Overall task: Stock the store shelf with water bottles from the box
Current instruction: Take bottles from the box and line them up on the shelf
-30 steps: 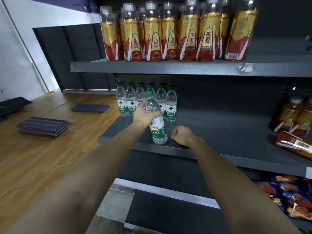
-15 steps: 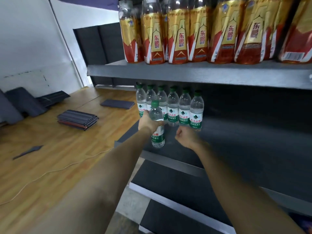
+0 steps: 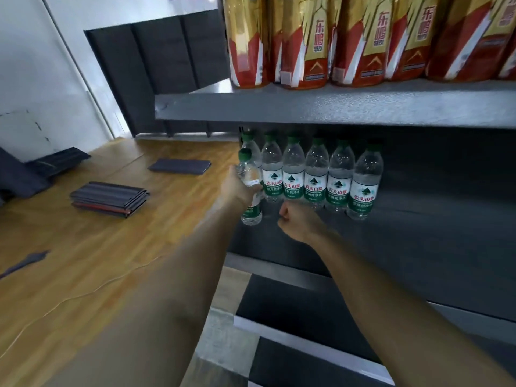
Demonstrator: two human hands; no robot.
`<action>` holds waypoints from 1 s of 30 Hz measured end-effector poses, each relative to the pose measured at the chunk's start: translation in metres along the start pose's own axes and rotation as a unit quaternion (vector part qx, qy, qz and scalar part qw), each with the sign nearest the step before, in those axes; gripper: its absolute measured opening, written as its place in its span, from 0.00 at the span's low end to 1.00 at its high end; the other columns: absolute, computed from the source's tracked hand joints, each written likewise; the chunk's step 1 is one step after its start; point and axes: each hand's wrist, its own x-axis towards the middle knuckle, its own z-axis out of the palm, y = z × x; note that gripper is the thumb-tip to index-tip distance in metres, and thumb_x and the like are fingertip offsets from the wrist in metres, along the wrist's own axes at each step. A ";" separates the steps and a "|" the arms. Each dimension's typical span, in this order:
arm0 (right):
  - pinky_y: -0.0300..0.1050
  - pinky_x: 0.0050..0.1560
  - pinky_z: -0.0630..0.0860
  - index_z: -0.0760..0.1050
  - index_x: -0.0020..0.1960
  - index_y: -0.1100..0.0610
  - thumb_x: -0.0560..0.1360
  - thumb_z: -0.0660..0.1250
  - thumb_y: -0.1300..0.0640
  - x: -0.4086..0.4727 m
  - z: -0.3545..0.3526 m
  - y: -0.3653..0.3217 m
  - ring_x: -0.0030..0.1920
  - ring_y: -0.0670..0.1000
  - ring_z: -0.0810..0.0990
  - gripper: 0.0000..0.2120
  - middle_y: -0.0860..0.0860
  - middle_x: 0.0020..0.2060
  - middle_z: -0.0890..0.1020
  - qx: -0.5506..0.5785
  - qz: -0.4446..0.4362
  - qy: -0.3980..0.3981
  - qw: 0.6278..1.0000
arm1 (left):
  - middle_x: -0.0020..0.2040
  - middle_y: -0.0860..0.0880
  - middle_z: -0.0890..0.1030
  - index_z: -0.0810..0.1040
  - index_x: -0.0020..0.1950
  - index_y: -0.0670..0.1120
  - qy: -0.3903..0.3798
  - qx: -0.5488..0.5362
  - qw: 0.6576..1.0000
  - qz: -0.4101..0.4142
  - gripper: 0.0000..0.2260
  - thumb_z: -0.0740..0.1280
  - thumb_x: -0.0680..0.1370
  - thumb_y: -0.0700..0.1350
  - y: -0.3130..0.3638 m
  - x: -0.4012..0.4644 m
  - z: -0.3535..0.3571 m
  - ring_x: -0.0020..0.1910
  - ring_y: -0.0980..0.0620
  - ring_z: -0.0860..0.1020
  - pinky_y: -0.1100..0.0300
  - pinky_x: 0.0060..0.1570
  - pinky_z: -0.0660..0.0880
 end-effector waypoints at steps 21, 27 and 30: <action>0.51 0.54 0.78 0.73 0.59 0.54 0.78 0.64 0.52 0.018 0.029 0.001 0.53 0.53 0.78 0.11 0.52 0.53 0.78 -0.060 0.050 -0.034 0.996 | 0.61 0.45 0.78 0.63 0.67 0.47 -0.004 0.060 0.998 0.011 0.35 0.77 0.69 0.57 -0.017 0.060 0.022 0.60 0.40 0.77 0.41 0.55 0.77; 0.50 0.55 0.76 0.73 0.59 0.55 0.77 0.65 0.52 0.004 0.017 -0.001 0.55 0.54 0.76 0.12 0.52 0.55 0.76 -0.081 0.037 -0.032 0.996 | 0.55 0.48 0.79 0.72 0.59 0.50 -0.040 0.079 0.996 -0.013 0.34 0.75 0.57 0.62 -0.076 0.083 0.043 0.54 0.45 0.79 0.44 0.52 0.78; 0.51 0.55 0.76 0.72 0.58 0.55 0.78 0.66 0.52 -0.005 0.011 -0.006 0.54 0.53 0.75 0.11 0.52 0.54 0.76 -0.079 0.040 -0.026 0.996 | 0.56 0.44 0.79 0.71 0.61 0.45 -0.051 0.097 0.994 0.020 0.26 0.71 0.67 0.54 -0.055 0.030 0.012 0.54 0.42 0.79 0.50 0.49 0.77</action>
